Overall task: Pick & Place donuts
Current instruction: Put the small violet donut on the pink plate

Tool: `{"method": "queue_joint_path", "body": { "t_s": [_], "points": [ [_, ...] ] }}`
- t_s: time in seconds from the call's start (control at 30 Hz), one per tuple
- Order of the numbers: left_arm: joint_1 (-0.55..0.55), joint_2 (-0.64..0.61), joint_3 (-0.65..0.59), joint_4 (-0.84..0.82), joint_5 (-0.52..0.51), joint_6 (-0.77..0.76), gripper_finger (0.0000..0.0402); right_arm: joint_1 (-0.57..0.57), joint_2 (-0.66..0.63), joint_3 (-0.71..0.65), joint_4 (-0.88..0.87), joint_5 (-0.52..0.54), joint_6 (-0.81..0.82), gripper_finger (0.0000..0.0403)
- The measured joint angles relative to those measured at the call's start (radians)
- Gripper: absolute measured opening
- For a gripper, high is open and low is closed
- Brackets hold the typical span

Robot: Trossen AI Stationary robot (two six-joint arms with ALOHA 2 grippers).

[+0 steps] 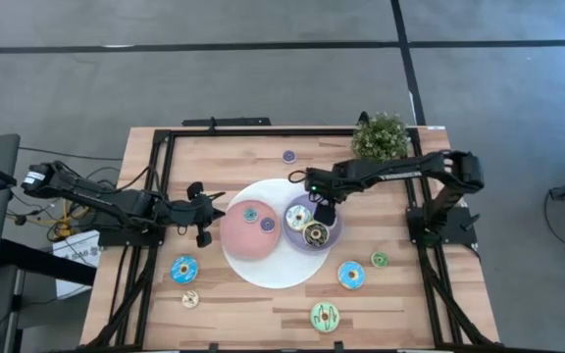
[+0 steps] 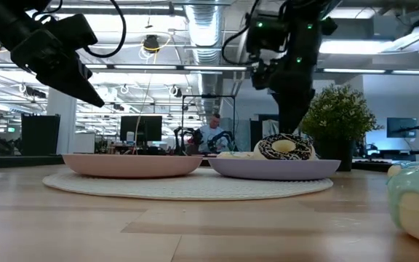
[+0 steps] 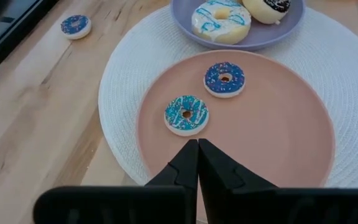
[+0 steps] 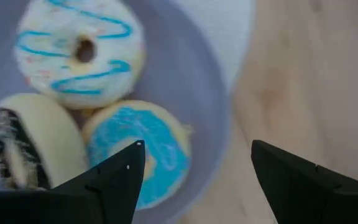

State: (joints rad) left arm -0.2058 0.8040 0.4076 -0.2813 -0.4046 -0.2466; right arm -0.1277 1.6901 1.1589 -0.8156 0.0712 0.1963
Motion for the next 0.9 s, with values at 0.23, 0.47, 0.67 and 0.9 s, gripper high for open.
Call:
{"method": "queue_joint_path", "body": {
  "t_s": [0.23, 0.47, 0.67, 0.9],
  "points": [
    [0.0, 0.0, 0.0, 0.0, -0.001, 0.0, 0.0003, 0.001, 0.032, 0.014, -0.059, -0.045, -0.026, 0.0286],
    [0.0, 0.0, 0.0, 0.001, -0.001, 0.0, 0.0003, 0.001, 0.045, 0.011, -0.033, -0.046, -0.04, 0.0286],
    [0.0, 0.0, 0.0, 0.003, -0.001, -0.002, 0.0003, 0.001, 0.137, 0.012, -0.035, -0.045, -0.051, 0.0286],
    [0.0, 0.0, 0.0, 0.003, -0.001, -0.001, 0.0003, 0.001, 0.156, 0.013, -0.027, -0.042, -0.073, 0.0286]
  ]
}}
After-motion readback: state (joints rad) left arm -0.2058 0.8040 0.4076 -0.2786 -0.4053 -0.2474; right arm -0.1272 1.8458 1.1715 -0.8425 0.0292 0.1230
